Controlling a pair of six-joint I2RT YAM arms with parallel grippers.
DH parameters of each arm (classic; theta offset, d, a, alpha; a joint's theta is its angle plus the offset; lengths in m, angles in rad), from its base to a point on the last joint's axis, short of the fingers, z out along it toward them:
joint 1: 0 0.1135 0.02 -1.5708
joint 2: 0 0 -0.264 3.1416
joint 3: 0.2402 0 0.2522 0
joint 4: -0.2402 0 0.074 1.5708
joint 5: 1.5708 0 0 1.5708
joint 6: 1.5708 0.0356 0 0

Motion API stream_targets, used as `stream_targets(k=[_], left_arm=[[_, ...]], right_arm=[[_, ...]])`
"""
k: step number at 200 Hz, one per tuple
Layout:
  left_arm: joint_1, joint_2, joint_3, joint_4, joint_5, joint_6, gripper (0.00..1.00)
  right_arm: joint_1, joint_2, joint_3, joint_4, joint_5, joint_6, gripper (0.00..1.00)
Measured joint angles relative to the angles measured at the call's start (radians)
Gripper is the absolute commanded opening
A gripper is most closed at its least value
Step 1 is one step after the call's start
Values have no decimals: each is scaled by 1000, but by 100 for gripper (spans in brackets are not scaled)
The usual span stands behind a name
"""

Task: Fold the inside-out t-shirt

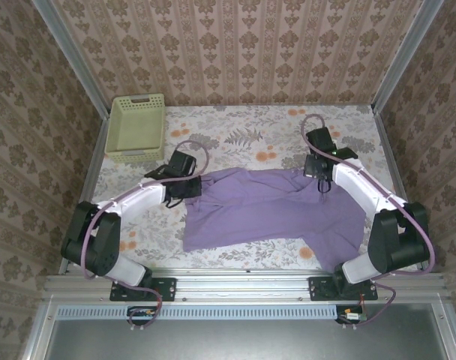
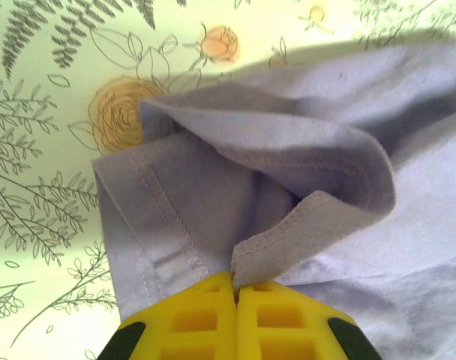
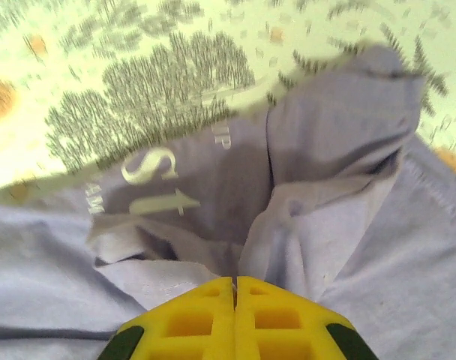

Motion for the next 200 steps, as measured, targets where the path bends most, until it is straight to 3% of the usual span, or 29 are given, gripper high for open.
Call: stream_targets(k=[53,98,159,180,200], left_arm=[[147,-1,103,36,137,6,0],[285,68,312,59,277,-21,0],[328,282,599,69,377,-28,0],[330,302,586,64,386,-29,0],[330,280,510,80,393,-36,0]], right_arm=[[-3,16,160,-14,63,-11,0],[-26,37,307,-24,91,-18,0],[-48,207,581,35,92,-66,0],[-36,222,569,29,93,-65,0],[-6,182,454,39,99,-55,0]])
